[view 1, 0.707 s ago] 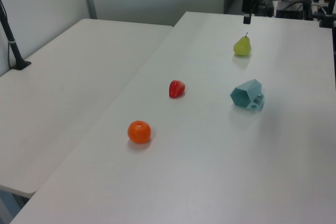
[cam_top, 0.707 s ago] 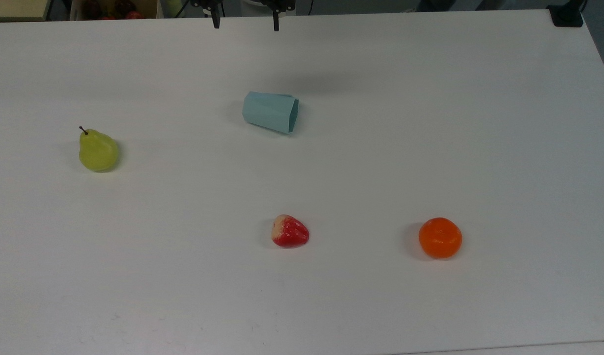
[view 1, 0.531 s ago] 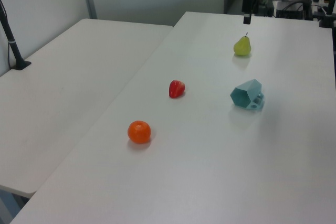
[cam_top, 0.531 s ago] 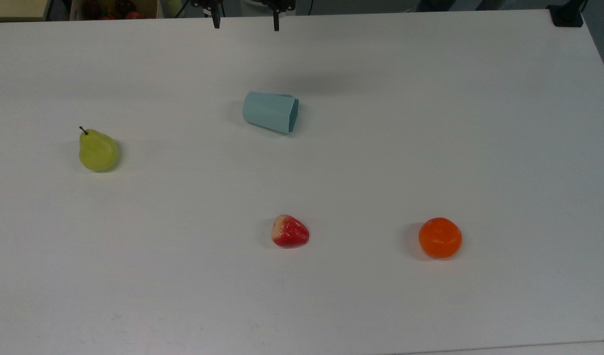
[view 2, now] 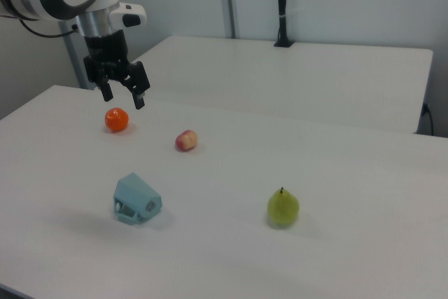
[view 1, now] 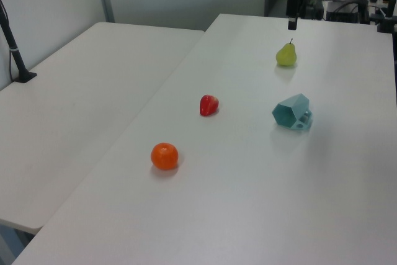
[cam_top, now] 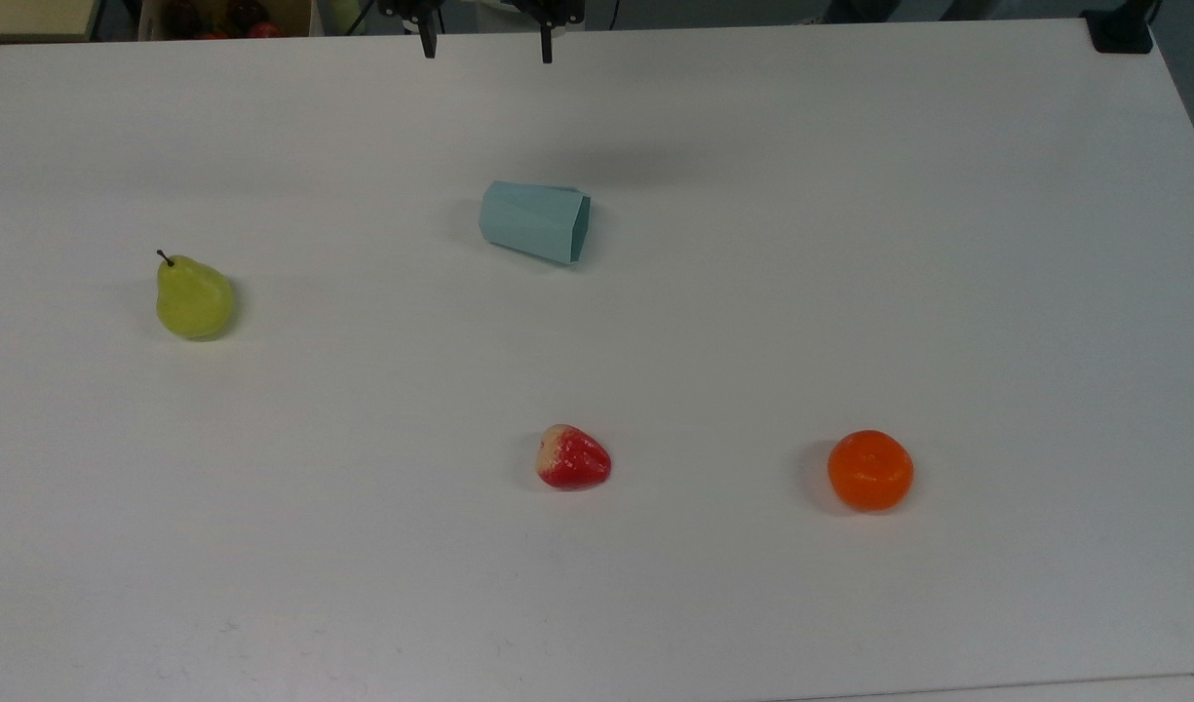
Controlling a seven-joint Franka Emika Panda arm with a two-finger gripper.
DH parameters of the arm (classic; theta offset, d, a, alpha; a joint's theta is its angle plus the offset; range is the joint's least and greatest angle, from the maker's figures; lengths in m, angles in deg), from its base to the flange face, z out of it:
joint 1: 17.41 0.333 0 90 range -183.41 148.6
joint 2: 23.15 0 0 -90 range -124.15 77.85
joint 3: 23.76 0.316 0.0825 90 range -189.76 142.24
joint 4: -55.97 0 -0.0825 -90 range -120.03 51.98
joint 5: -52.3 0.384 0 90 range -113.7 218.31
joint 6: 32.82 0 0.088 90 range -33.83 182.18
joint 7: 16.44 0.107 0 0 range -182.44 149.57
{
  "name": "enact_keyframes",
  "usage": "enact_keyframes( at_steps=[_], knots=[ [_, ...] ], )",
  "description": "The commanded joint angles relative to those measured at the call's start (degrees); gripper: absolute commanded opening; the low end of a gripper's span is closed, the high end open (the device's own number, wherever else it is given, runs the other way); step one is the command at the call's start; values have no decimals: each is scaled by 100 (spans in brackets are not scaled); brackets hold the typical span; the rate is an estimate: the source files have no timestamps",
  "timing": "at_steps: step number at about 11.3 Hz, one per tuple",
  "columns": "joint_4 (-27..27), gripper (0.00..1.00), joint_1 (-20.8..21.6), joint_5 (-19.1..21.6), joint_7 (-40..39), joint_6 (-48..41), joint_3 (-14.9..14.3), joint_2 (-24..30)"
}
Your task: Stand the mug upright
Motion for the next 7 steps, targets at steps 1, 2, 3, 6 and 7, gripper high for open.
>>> enact_keyframes(
  at_steps=[1, 2, 3, 6, 7],
  knots=[
    [-125, 100, 250, -65, -14, 41, -5, -60],
    [-125, 100, 382, -170, 12, 41, -14, -113],
    [-134, 100, 540, -449, 212, 15, 3, -201],
    [-178, 100, 1041, -1153, 1302, -38, 135, -604],
    [-187, 100, 1129, -1442, 1522, -47, 196, -771]
  ],
)
